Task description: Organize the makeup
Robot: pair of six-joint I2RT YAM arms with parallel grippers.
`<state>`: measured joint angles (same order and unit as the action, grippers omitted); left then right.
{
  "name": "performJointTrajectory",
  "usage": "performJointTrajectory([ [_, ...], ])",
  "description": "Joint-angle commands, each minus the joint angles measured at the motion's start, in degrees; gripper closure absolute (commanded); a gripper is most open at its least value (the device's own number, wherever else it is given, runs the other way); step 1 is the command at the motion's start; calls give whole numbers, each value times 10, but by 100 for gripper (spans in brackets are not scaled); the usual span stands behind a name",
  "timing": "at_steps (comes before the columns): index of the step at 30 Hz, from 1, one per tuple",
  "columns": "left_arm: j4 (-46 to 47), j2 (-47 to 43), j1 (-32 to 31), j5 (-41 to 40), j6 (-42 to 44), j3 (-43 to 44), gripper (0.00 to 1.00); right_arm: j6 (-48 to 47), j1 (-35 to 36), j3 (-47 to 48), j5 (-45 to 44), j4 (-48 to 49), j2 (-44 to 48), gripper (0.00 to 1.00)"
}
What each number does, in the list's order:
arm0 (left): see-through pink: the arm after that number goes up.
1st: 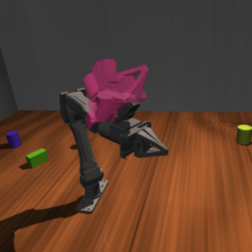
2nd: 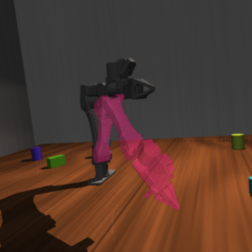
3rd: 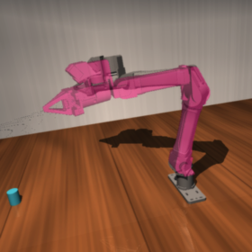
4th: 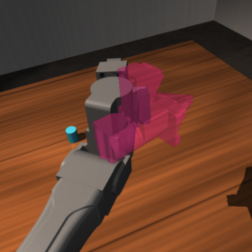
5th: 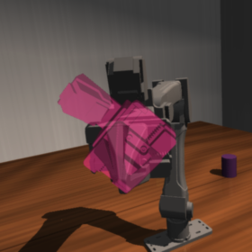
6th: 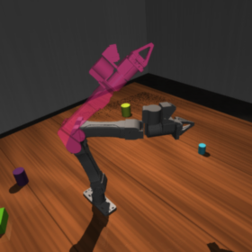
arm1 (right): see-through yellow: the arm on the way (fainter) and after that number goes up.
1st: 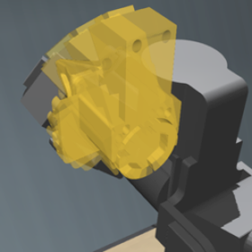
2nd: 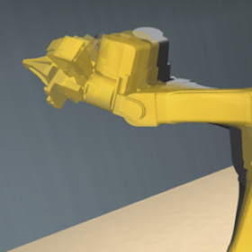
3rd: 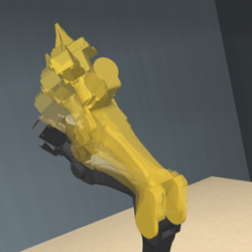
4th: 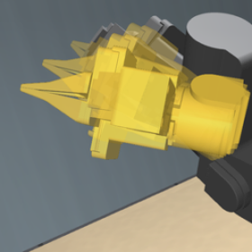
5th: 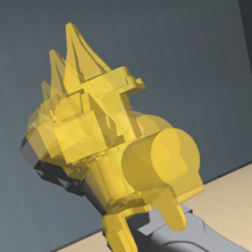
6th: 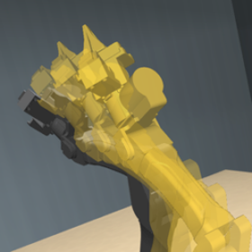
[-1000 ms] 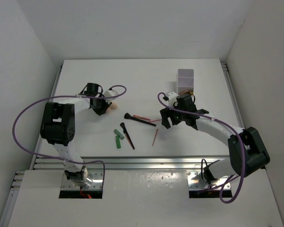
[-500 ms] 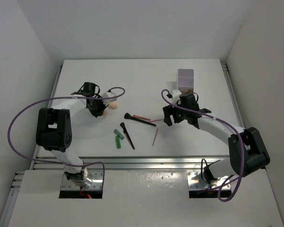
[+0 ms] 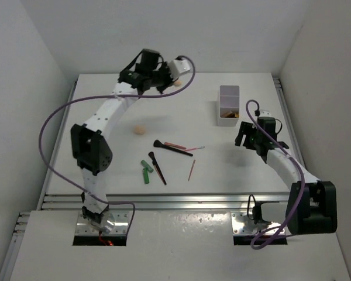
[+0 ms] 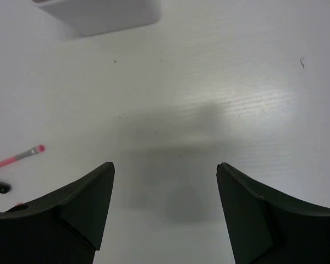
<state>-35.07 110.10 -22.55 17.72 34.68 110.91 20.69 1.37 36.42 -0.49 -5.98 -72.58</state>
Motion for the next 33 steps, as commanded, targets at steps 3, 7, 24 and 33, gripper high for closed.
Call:
performJointTrajectory([
  [3, 105, 151, -84, -20, -109, 184, 100, 50, -43, -38, -30, -64, 57, 25],
  [7, 264, 203, -134, -25, -143, 168, 100, 14, -49, -42, -32, -92, 76, 25],
  [24, 545, 365, -213, -124, -179, 177, 100, -10, -57, -64, -14, -139, 116, 25],
  [33, 584, 394, -213, -124, -210, 141, 100, -40, -56, -69, -17, -149, 128, 23],
])
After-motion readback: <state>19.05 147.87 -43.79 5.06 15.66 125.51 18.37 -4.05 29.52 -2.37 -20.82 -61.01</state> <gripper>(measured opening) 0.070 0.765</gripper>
